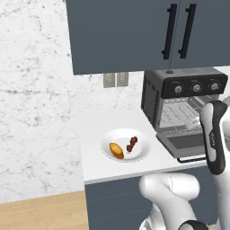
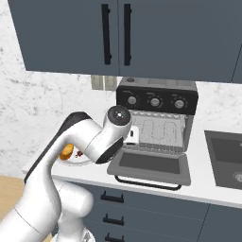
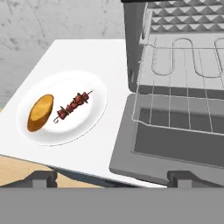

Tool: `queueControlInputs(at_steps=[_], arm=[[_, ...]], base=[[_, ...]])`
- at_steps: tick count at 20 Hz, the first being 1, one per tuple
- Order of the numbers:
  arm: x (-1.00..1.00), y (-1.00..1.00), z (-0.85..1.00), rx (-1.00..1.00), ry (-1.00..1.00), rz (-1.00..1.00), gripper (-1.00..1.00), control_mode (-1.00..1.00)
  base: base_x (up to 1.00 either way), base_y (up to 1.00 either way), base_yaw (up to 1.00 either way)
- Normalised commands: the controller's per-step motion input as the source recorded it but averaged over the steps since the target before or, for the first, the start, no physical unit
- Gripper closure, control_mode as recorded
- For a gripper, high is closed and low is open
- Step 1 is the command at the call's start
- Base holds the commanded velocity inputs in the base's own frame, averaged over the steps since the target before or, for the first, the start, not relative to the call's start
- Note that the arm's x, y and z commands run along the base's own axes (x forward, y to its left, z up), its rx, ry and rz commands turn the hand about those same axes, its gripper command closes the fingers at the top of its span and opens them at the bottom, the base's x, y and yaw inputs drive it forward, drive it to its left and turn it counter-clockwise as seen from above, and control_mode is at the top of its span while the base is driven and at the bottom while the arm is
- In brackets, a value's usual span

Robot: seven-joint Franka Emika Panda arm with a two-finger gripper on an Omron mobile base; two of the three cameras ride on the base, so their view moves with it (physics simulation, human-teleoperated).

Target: Pick up the kebab skewer and baguette bread, and place them inside the toaster oven. Close the toaster oven door and start by setting the timer.

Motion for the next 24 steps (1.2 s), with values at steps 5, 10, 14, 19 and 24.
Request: queueControlInputs(at_steps=[5, 10, 14, 19, 24], arm=[[-0.34, 0.78, 0.05, 0.00, 0.10, -0.09, -1.00, -1.00], [-0.08, 0.80, 0.00, -0.01, 0.12, -0.17, -1.00, -1.00], [0.12, 0.66, 0.00, -0.03, 0.07, -0.26, -1.00, -1.00], [0.41, 0.53, -0.07, 0.00, 0.10, -0.17, -1.00, -1.00], [0.19, 0.70, -0.30, -0.02, 0.16, 0.01, -1.00, -1.00]], base=[[0.00, 0.00, 0.00], [0.00, 0.00, 0.00], [0.00, 0.00, 0.00], [0.00, 0.00, 0.00], [0.00, 0.00, 0.00]])
